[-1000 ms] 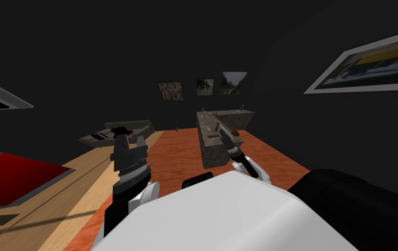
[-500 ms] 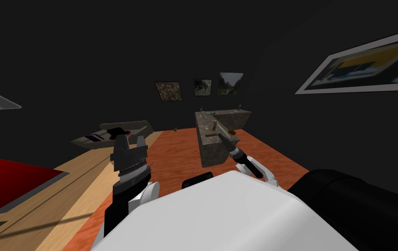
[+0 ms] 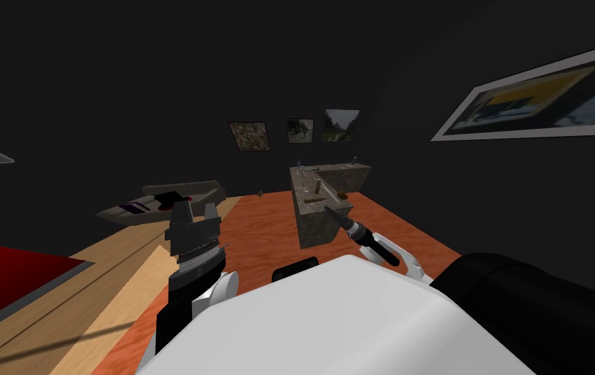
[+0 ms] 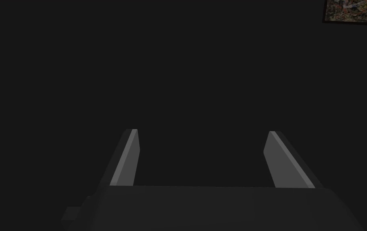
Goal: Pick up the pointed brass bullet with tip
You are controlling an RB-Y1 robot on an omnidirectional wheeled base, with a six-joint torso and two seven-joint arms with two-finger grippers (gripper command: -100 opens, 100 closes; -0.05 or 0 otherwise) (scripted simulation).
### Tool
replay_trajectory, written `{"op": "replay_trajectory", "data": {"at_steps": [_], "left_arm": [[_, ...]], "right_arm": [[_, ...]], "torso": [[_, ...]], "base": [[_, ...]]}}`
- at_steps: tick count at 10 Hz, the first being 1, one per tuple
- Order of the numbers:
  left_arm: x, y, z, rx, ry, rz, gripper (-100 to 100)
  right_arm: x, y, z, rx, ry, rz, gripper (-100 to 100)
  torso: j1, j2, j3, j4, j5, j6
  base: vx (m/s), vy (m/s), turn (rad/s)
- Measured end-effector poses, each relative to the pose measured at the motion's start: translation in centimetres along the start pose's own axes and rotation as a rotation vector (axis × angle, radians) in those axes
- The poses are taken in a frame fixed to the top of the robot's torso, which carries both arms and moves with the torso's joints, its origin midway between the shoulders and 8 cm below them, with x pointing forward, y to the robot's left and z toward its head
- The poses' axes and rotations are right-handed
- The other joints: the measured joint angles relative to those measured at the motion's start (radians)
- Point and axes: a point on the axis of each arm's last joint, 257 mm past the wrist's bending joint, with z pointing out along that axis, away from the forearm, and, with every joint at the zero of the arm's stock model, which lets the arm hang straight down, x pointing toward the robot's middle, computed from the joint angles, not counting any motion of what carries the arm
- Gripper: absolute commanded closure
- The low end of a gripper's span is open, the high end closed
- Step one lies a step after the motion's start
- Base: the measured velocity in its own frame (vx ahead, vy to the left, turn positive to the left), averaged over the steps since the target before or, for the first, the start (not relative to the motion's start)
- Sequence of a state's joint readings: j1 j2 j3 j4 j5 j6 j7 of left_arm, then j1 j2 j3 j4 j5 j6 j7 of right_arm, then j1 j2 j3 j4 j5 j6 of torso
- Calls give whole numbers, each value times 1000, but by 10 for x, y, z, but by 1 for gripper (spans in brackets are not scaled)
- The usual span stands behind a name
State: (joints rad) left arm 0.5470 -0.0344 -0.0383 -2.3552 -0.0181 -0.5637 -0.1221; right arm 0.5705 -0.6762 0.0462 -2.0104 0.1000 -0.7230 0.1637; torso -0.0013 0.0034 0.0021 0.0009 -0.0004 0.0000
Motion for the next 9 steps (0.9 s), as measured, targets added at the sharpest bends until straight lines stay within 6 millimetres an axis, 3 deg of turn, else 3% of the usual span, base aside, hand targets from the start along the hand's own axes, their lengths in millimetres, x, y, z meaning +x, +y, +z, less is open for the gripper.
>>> {"op": "replay_trajectory", "data": {"at_steps": [9], "left_arm": [[0,0,0,0,0,0,0]], "right_arm": [[28,-45,-46,67,301,-183,-100]], "torso": [[2,-3,-2,-1,0,0]], "base": [[-21,-1,-9]]}}
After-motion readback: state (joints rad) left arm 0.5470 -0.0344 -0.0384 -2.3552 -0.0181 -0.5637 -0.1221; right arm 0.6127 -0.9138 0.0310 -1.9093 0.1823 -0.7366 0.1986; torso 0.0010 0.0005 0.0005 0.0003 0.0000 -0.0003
